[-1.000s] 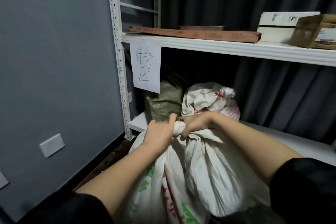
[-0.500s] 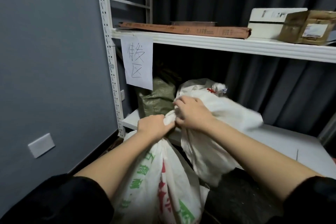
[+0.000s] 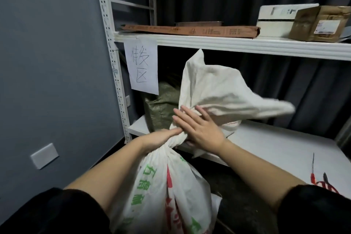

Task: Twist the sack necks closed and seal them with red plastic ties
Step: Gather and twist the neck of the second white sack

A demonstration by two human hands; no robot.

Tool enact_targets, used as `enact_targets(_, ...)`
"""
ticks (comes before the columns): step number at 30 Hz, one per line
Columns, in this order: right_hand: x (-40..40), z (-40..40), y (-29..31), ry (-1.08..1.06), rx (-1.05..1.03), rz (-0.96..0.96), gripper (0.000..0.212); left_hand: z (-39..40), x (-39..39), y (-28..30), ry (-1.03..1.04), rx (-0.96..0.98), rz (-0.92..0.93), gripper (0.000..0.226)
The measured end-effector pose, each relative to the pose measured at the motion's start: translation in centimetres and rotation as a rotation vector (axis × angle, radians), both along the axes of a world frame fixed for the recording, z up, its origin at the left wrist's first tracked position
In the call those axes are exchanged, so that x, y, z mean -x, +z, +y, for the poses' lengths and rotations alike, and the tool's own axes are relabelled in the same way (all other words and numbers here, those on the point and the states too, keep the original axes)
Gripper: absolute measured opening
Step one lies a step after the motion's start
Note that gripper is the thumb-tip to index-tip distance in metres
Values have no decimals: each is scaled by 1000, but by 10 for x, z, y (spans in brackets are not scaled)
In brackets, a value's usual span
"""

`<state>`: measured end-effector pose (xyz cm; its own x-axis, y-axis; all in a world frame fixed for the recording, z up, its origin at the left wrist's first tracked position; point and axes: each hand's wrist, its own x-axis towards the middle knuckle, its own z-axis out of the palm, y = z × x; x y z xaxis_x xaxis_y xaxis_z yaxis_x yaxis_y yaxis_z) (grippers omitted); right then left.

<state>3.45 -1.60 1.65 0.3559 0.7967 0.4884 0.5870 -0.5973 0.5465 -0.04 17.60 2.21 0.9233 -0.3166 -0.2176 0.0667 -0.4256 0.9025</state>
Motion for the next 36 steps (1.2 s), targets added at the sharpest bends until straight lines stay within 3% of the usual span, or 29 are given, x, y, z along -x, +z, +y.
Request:
enact_targets(3, -13, 2, 10, -10, 103, 30, 92, 1, 2, 1, -38, -42, -17, 61)
enact_targets(6, -23, 8, 10, 88, 53, 43, 57, 3, 5, 6, -68, -160, 13, 55)
enact_targets(9, -34, 10, 23, 84, 107, 121, 40, -4, 2, 7, -90, -315, -93, 43)
enact_targets(12, -29, 16, 45, -102, 157, 448, 25, -13, 1, 12, 52, -534, -309, 50)
enact_targets(15, -21, 18, 57, -325, 17, 1056, 20, -20, 7, 11, 183, -906, -571, 54)
enact_targets(17, -21, 13, 52, -346, -68, 1418, 24, -23, 9, 3, 137, -1080, -792, 57)
enact_targets(19, -19, 10, 46, -324, -138, 1590, 20, -22, 10, -6, 69, -1199, -968, 61)
enact_targets(21, -13, 10, 47, -288, -204, 1669, 24, -21, 11, -6, 43, -1266, -1029, 61)
enact_targets(24, -11, 12, 52, -309, -228, 1638, 61, -27, 15, 0, 124, -1195, -935, 56)
enact_targets(28, -12, 12, 53, -325, -309, 1552, 87, -32, 14, 5, 180, -1168, -782, 55)
enact_targets(30, -8, 10, 60, -349, -209, 1279, 89, -30, 10, 6, 216, -1113, -678, 56)
enact_targets(33, 16, 16, 67, -315, -163, 558, 66, -26, -2, 5, 298, -917, -420, 55)
enact_targets(34, 25, 21, 63, -244, -229, 412, 56, -27, -5, 7, 326, -868, -354, 53)
enact_targets(36, 45, 30, 49, -51, -334, 318, 50, -22, -15, 0, 321, -811, -266, 40)
